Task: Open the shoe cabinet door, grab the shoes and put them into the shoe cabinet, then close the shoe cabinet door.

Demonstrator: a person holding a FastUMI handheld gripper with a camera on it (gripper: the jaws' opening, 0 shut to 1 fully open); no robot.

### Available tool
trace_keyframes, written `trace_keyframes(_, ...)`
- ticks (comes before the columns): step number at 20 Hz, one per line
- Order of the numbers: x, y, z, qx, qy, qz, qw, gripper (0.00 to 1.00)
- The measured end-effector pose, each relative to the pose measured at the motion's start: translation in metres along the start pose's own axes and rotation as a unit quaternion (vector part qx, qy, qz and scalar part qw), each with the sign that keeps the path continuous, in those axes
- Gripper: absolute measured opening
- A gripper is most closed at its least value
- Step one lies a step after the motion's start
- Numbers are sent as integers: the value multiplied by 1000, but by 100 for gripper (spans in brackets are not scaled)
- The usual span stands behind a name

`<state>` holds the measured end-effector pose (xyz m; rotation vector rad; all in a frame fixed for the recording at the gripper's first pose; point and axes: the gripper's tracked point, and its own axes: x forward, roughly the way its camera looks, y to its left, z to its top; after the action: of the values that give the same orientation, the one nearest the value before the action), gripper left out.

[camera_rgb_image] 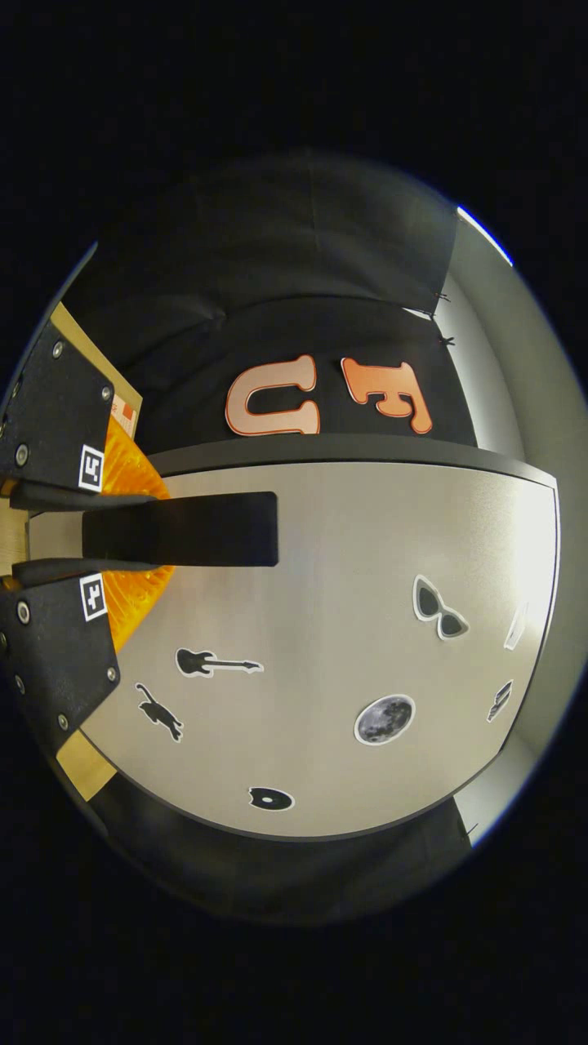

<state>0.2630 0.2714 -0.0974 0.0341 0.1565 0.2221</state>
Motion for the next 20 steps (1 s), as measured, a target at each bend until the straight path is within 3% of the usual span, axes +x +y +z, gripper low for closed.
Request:
trace_keyframes(7,-16,-5,1,7,-8,5,1000,16)
trace_keyframes(13,-47,-19,1,21,-20,-18,999,15)
trace_keyframes(20,-83,-40,0,27,-28,-2,999,15)
